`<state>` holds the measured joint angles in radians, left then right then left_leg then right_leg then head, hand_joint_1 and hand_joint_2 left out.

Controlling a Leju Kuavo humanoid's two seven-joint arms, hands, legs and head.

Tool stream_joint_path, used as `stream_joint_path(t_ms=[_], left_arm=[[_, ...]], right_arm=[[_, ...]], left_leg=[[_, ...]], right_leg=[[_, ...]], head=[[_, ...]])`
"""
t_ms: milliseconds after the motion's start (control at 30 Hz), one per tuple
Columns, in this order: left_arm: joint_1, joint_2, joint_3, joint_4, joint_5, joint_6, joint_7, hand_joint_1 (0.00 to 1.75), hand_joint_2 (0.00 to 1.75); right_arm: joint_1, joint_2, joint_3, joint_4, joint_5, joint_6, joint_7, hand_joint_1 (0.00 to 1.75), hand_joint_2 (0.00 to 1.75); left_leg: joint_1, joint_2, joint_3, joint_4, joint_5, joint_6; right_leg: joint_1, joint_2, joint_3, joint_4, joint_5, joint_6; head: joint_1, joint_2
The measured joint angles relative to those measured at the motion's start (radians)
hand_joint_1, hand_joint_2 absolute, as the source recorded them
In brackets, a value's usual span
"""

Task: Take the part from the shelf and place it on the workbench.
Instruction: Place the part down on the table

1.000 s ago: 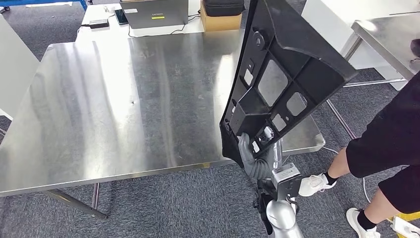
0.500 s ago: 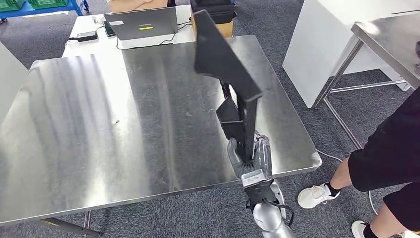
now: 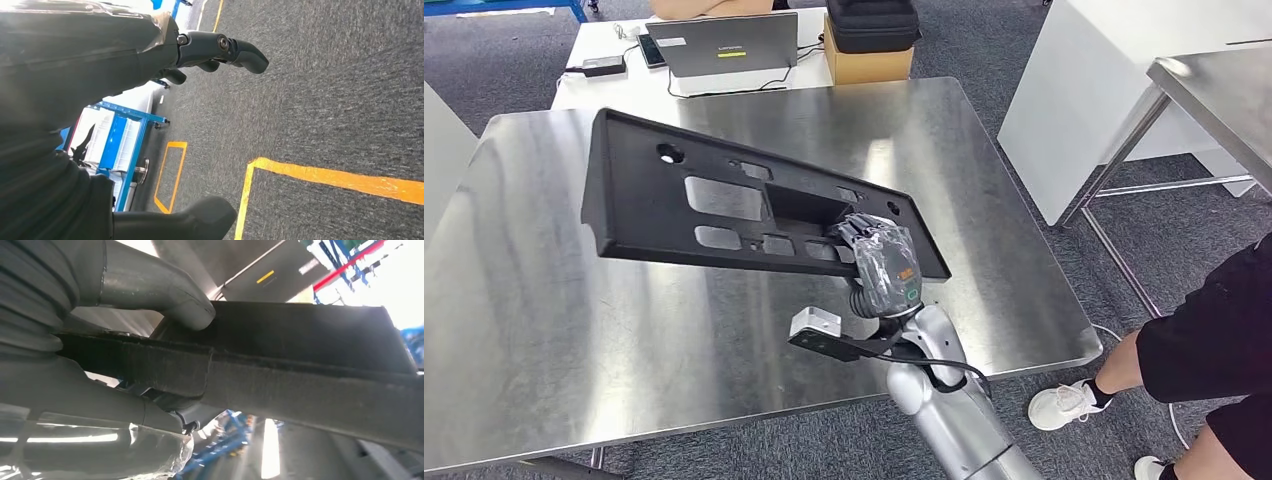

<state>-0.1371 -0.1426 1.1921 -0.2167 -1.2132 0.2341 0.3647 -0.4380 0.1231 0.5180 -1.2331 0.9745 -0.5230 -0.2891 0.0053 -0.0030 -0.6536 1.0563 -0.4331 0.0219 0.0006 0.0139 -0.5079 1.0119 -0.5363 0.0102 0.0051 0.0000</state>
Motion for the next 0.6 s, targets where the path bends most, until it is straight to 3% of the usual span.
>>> stream_joint_path(t_ms=[200, 400, 600], left_arm=[[-0.001, -0.001, -0.002, 0.000, -0.012, -0.008, 0.000, 0.00, 1.75], [-0.002, -0.001, -0.011, 0.001, -0.022, -0.019, 0.000, 0.00, 1.75], [-0.005, -0.002, -0.015, 0.001, -0.023, -0.023, 0.000, 0.00, 1.75]], right_arm=[[-0.188, 0.061, 0.045, 0.281, 0.191, -0.052, 0.074, 1.75, 1.75], [-0.349, 0.114, 0.058, 0.583, 0.246, 0.070, 0.219, 1.75, 1.75], [-0.425, 0.135, 0.058, 0.735, 0.272, 0.113, 0.271, 1.75, 1.75]], left_leg=[[-0.002, 0.000, 0.002, 0.000, 0.000, 0.005], [-0.001, -0.001, 0.003, 0.000, 0.003, 0.010], [0.000, -0.001, 0.003, 0.000, 0.004, 0.010]], right_leg=[[-0.001, -0.001, -0.008, -0.002, 0.002, 0.004], [-0.003, -0.003, -0.006, -0.002, 0.004, 0.011], [-0.003, -0.003, 0.001, -0.002, 0.005, 0.014]], head=[[0.000, 0.000], [0.000, 0.000], [0.000, 0.000]])
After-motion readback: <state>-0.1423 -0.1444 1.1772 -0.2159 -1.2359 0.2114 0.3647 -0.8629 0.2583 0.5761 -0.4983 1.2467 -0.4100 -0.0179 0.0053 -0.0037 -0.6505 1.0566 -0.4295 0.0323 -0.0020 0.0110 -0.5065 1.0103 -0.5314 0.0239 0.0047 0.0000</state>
